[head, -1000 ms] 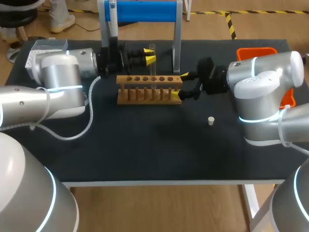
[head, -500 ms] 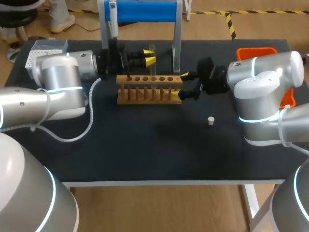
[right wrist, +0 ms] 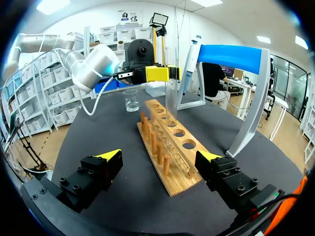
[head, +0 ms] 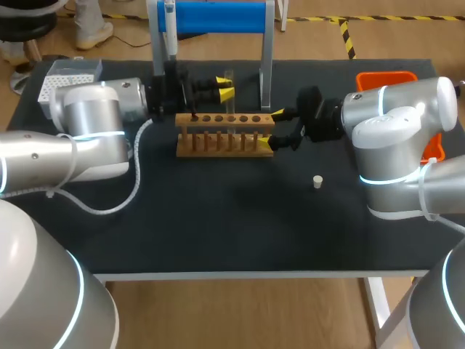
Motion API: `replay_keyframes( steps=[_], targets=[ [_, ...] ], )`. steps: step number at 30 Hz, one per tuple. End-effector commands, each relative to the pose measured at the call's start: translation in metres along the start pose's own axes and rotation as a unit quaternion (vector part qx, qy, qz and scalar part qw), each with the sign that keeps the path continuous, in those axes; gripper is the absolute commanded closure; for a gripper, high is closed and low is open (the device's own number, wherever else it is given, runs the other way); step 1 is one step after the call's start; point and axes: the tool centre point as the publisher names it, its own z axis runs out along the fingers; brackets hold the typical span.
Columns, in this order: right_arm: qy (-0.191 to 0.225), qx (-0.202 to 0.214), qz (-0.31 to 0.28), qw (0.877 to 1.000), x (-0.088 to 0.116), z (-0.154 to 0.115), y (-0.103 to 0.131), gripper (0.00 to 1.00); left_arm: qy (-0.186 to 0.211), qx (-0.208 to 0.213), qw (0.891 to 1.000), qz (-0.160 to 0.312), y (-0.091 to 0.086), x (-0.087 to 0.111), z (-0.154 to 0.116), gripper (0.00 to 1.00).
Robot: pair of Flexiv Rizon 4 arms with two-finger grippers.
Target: Invert the test tube, pick up the pipette, mount the tip to pipette, aspirate from beaker and dispense into the tube, eject the tip, return the pipette, and cap with the stopper.
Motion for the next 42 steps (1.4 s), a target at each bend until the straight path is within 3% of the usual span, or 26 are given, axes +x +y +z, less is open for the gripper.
replay_keyframes(
  steps=[1,38,40,41,42],
  targets=[
    [0.0,0.0,0.0,1.0,0.0,-0.001,0.0,0.0,0.004,0.004,1.0,0.0,0.005,-0.002,0.001,1.0],
    [0.0,0.0,0.0,1.0,0.0,-0.001,0.0,0.0,0.006,-0.012,1.0,-0.009,0.016,-0.002,0.004,1.0],
    [0.0,0.0,0.0,1.0,0.0,-0.001,0.0,0.0,0.003,-0.014,1.0,-0.011,0.016,-0.002,0.004,0.22],
    [0.0,0.0,0.0,1.0,0.0,-0.001,0.0,0.0,0.003,-0.014,1.0,-0.011,0.016,-0.002,0.003,0.0],
    [0.0,0.0,0.0,1.0,0.0,-0.001,0.0,0.0,0.003,-0.015,1.0,-0.012,0.016,-0.002,0.003,0.0]
  ],
)
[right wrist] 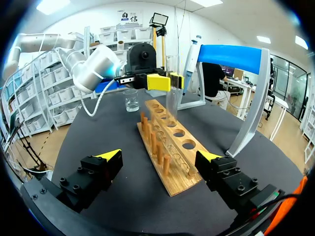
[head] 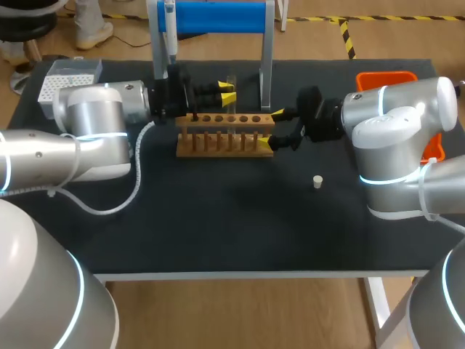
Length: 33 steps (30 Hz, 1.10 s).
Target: Invert the test tube, pick up the pipette, mount the tip to pipette, aspirate from beaker and dispense into the tube, eject the tip, return the pipette, and cap with the stopper.
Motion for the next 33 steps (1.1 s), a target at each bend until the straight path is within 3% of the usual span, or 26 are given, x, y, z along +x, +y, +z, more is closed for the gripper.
replay_keyframes(
  steps=[1,10,15,25,33],
  targets=[
    [0.0,0.0,0.0,1.0,0.0,-0.001,0.0,0.0,0.0,0.001,1.0,-0.001,0.001,-0.001,0.001,0.0],
    [0.0,0.0,0.0,1.0,0.0,-0.001,0.0,0.0,-0.001,-0.002,1.0,-0.001,-0.009,0.002,-0.008,0.0],
    [0.0,0.0,0.0,1.0,0.0,-0.001,0.0,0.0,-0.005,-0.023,1.0,-0.006,-0.022,0.005,-0.024,0.0],
    [0.0,0.0,0.0,1.0,0.0,-0.001,0.0,0.0,-0.052,-0.077,0.996,-0.006,-0.065,0.008,-0.094,0.0],
    [0.0,0.0,0.0,1.0,0.0,-0.001,0.0,0.0,-0.13,-0.117,0.984,-0.034,-0.077,0.012,-0.152,0.0]
  ],
)
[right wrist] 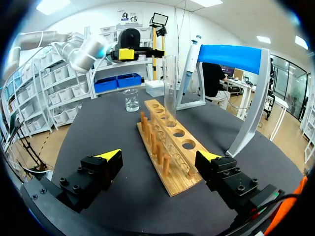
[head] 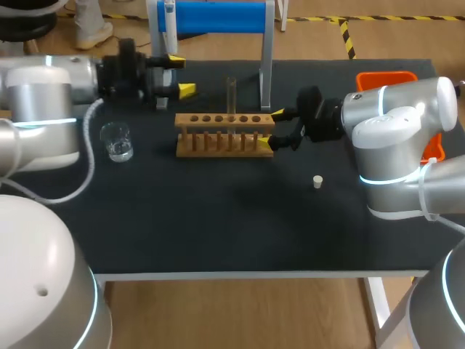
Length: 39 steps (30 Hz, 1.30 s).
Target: Invert the test tube, pick up the pipette, mount the tip to pipette, aspirate from beaker and dispense into the tube, eject the tip, return the pipette, and cap with the stopper.
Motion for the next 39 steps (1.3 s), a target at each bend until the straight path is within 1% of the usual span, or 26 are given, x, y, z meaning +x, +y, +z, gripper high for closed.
replay_keyframes(
  steps=[1,21,22,24,29,32,36,37,39],
  targets=[
    [0.0,0.0,0.0,1.0,0.0,-0.001,0.0,0.0,-0.058,-0.029,0.998,-0.014,-0.011,0.017,-0.043,0.0],
    [0.0,0.0,0.0,1.0,0.0,-0.001,0.0,0.0,-0.058,-0.029,0.998,-0.014,-0.011,0.017,-0.043,0.0],
    [0.0,0.0,0.0,1.0,0.0,-0.001,0.0,0.0,-0.064,-0.025,0.997,-0.019,-0.007,0.011,-0.049,0.0],
    [0.0,0.0,0.0,1.0,0.0,-0.001,0.0,0.0,-0.096,-0.031,0.994,-0.029,0.004,-0.001,-0.065,0.0],
    [0.0,0.0,0.0,1.0,0.0,-0.001,0.0,0.0,-0.162,-0.036,0.985,-0.048,0.022,-0.031,-0.119,0.0],
    [0.0,0.0,0.0,1.0,0.0,-0.001,0.0,0.0,-0.196,-0.048,0.977,-0.061,0.032,-0.047,-0.149,0.0],
    [0.0,0.0,0.0,1.0,0.0,-0.001,0.0,0.0,-0.244,-0.072,0.963,-0.087,0.052,-0.075,-0.19,0.0],
    [0.0,0.0,0.0,1.0,0.0,-0.001,0.0,0.0,-0.25,-0.076,0.961,-0.092,0.056,-0.081,-0.198,0.0],
    [0.0,0.0,0.0,1.0,0.0,-0.001,0.0,0.0,-0.272,-0.083,0.953,-0.1,0.066,-0.097,-0.215,0.0]
  ],
)
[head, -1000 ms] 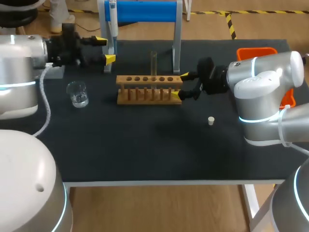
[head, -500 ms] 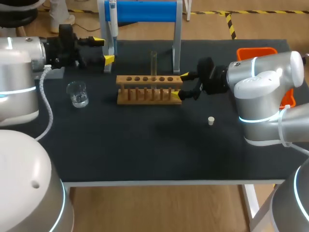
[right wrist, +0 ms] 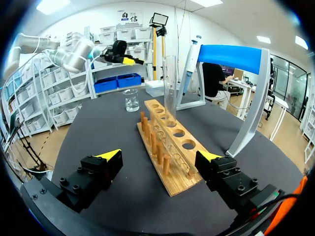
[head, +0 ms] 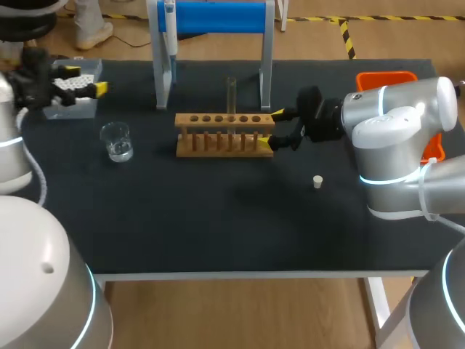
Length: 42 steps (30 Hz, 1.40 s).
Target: Invert the test tube, pick up the pipette, mount the tip to pipette, aspirate from beaker and dispense into the tube, eject the tip, return the pipette, and cap with the stopper.
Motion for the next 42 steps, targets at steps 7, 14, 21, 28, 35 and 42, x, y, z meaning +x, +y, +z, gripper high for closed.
replay_keyframes(
  steps=[7,14,21,28,35,42],
  targets=[
    [0.0,0.0,0.0,1.0,0.0,-0.001,0.0,0.0,-0.07,-0.045,0.996,-0.035,0.023,-0.077,-0.001,0.0],
    [0.0,0.0,0.0,1.0,0.0,-0.001,0.0,0.0,-0.097,-0.064,0.992,-0.041,0.037,-0.107,0.027,0.0],
    [0.0,0.0,0.0,1.0,0.0,-0.001,0.0,0.0,-0.134,-0.082,0.986,-0.059,0.055,-0.129,0.045,0.0],
    [0.0,0.0,0.0,1.0,0.0,-0.001,0.0,0.0,-0.165,-0.105,0.978,-0.078,0.064,-0.134,0.057,0.0],
    [0.0,0.0,0.0,1.0,0.0,-0.001,0.0,0.0,-0.194,-0.116,0.97,-0.092,0.068,-0.133,0.064,0.0],
    [0.0,0.0,0.0,1.0,0.0,-0.001,0.0,0.0,-0.224,-0.121,0.962,-0.094,0.071,-0.137,0.064,0.0]
  ],
)
